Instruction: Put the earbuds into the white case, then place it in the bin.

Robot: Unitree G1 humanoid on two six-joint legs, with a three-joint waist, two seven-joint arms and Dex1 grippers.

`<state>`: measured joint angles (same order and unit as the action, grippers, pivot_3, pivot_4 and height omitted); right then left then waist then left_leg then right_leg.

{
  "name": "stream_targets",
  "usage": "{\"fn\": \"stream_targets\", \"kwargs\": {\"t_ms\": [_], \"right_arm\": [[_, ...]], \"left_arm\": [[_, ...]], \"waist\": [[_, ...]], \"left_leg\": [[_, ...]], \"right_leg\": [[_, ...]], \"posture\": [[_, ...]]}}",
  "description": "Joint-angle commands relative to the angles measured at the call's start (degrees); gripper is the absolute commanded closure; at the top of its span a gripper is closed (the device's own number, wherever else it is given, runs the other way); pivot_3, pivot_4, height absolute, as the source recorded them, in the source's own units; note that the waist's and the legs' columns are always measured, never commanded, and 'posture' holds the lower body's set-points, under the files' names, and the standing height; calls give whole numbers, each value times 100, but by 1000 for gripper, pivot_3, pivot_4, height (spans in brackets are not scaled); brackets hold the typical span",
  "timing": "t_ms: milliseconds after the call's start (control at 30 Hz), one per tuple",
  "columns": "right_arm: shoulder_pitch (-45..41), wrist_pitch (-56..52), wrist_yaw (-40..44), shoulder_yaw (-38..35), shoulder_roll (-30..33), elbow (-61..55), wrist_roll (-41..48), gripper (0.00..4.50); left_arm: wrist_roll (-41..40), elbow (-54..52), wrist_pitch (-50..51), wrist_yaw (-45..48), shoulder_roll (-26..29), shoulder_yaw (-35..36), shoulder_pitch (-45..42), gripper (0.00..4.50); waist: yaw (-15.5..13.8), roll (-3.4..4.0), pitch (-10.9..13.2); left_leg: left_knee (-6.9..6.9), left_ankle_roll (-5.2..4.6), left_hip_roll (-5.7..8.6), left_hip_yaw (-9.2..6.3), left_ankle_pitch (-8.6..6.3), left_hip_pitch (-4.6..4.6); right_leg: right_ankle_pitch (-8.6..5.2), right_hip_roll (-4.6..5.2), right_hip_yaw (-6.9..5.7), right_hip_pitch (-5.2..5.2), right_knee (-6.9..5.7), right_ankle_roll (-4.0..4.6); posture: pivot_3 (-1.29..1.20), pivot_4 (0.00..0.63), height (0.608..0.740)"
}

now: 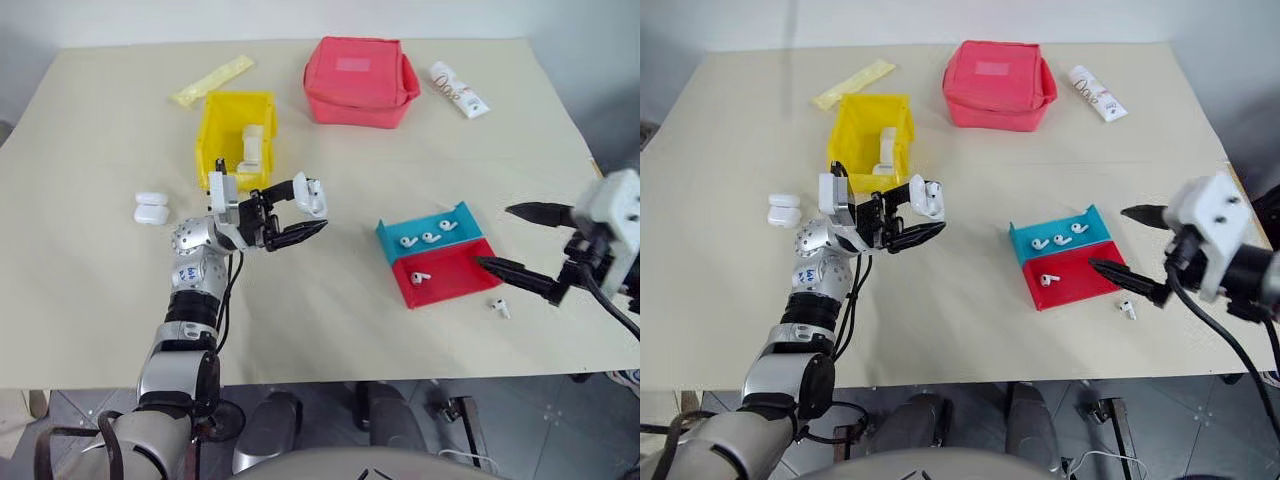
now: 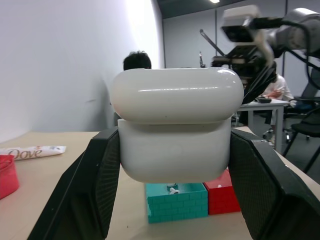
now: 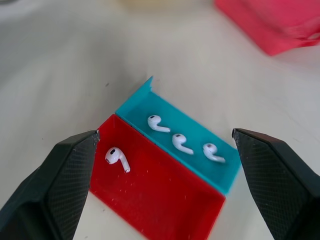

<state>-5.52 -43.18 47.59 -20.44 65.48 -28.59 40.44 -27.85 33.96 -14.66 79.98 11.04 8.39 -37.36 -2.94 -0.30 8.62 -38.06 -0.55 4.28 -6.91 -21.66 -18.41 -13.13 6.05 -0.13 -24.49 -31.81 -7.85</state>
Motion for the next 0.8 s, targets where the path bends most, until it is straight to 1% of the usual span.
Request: {"fn": "stream_targets", "kwargs": {"t_ms": [33,67,133,267,333,433,600,800], "right_arm": [[-925,-167,189,1045,210,578,-468,427],[-1164,-119,267,1284,211,718,-617,655],[-1832,53,568,1924,119,1102,-1015,1285],[-2979,182,1140,3090,-169,1868,-1778,1285],[-3268,161,1345,3394,-267,2095,-2014,1285],[-3688,216,1452,3761,-529,2509,-2445,1880],[-4326,-146,1614,4244,-991,3122,-2942,1880],[-4681,-535,1723,4470,-1325,3565,-3271,1880]], "left_arm": [[-131,-527,93,-105,-52,-67,225,1711],[-129,-616,115,-127,-60,-89,300,1711],[-129,-806,153,-184,-85,-131,456,1711],[-129,-1073,198,-305,-116,-167,628,1711],[-133,-1160,202,-362,-115,-185,687,1711],[-137,-1275,207,-463,-123,-207,764,1711],[-136,-1428,206,-611,-131,-241,888,1711],[-123,-1507,158,-758,-178,-291,977,1711]], "waist": [[-5,-1,1],[-7,-2,1],[1,-2,1],[30,-1,1],[26,-1,1],[27,-1,1],[49,1,0],[39,1,0]], "left_leg": [[-3,-1,4,-1,0,-2],[-6,-1,6,-1,0,-5],[-10,-4,12,0,2,-7],[-9,-4,11,3,3,-4],[-7,-1,6,2,2,-4],[-8,-1,8,-1,3,-10],[-9,-1,8,-1,3,-11],[-10,1,9,-5,3,-16]], "right_leg": [[1,4,-3,0,2,-1],[2,7,-4,0,0,-2],[3,13,-5,0,4,-5],[4,13,-4,-1,4,-6],[4,7,-5,-3,1,-6],[4,9,-9,-5,-9,-5],[6,9,-8,-6,-9,-5],[6,10,-12,-8,-10,-3]], "posture": [[0,150,740],[0,150,740],[0,150,740],[0,150,740],[0,150,740],[0,150,740],[0,150,740],[0,150,740]]}}
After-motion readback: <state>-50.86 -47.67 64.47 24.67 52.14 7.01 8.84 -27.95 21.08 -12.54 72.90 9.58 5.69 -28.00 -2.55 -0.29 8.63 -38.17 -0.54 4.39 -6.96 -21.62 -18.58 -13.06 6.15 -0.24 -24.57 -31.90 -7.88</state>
